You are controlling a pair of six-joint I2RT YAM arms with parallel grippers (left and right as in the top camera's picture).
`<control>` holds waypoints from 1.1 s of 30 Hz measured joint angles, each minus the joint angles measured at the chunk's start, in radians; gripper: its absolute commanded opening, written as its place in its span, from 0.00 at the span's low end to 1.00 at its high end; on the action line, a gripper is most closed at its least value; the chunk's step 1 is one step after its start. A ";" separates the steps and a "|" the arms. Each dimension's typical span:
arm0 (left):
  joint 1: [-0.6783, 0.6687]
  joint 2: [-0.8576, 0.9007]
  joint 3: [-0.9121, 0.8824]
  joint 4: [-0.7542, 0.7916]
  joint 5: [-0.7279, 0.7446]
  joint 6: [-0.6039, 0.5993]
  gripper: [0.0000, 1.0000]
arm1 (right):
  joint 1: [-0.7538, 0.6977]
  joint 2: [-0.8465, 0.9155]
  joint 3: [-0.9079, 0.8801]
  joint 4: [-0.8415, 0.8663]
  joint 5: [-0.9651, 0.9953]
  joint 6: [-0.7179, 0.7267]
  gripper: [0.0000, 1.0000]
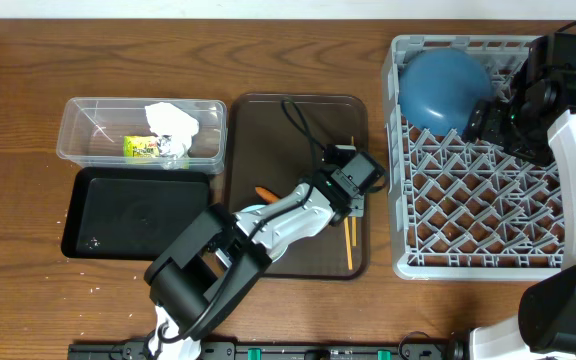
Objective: Sort waste into correct bins and load items into the dishwasher rack
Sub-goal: 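Lower the left gripper onto the wooden chopsticks and close on them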
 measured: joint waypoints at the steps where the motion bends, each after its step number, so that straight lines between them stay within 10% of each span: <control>1: -0.003 0.000 0.000 -0.004 -0.003 0.000 0.40 | 0.000 0.000 0.000 0.000 0.000 0.000 0.92; 23: -0.017 0.000 0.002 -0.058 -0.043 -0.077 0.07 | 0.000 0.000 0.000 -0.004 0.000 -0.018 0.93; 33: -0.020 0.000 0.002 -0.034 -0.035 -0.072 0.06 | 0.000 0.000 0.000 -0.006 0.000 -0.018 0.93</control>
